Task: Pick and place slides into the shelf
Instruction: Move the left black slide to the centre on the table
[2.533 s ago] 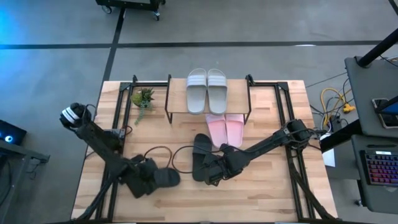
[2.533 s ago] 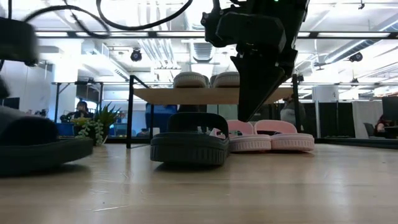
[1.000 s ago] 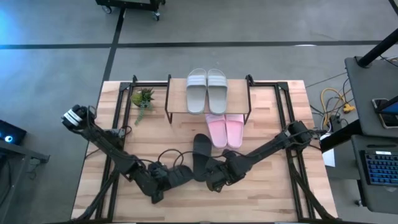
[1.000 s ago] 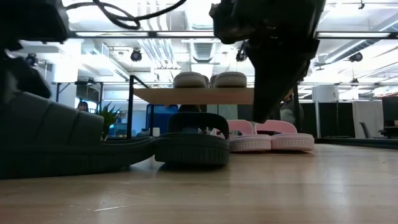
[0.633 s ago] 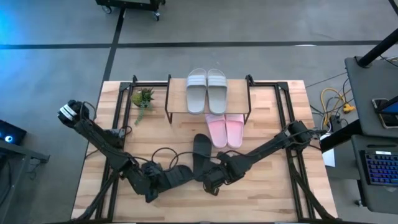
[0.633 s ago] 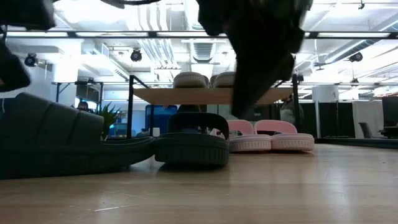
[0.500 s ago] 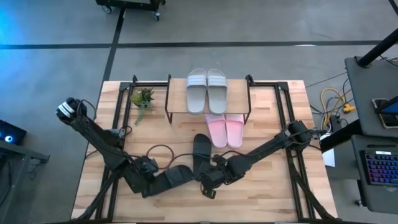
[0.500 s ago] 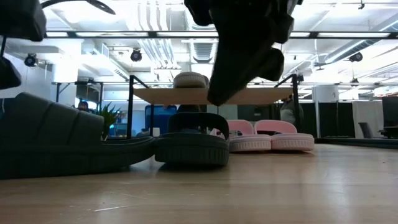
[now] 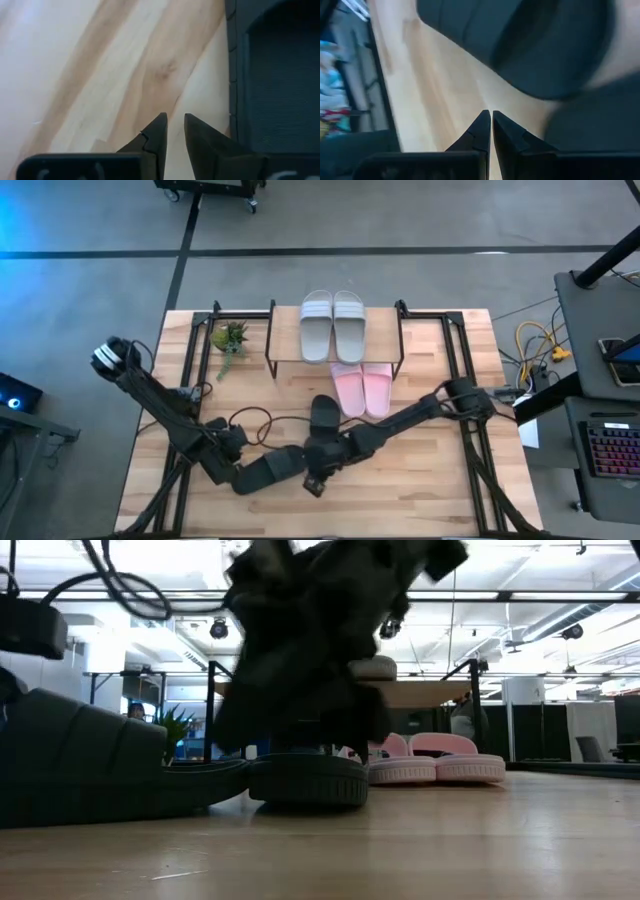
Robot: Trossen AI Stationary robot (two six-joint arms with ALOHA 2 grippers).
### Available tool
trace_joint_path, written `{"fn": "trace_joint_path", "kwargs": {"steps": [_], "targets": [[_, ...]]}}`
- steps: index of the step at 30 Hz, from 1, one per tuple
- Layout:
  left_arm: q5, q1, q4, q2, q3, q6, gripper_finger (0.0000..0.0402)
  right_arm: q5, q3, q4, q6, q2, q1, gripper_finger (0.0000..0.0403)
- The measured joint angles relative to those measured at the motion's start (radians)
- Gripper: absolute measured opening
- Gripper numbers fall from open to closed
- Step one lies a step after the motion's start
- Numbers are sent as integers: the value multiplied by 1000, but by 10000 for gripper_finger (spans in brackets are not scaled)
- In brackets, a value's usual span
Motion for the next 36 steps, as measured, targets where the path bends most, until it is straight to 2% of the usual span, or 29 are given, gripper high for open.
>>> {"fn": "trace_joint_path", "kwargs": {"steps": [7,10,16,25,32,36], "targets": [[3,-12,102,46,-33,3,51,-47,102,10,67,77,4,13],[-7,-18,146,57,-45,8,51,-25,143,-24,67,94,4,13],[-23,-27,203,68,-43,10,51,93,208,-37,28,130,1,13],[-21,-28,348,95,-52,34,51,93,301,-105,11,206,-31,13],[-90,-26,404,118,-52,49,51,283,400,-326,7,212,-52,13],[-130,-18,461,119,-52,109,51,328,472,-441,-23,212,-52,13]]}}
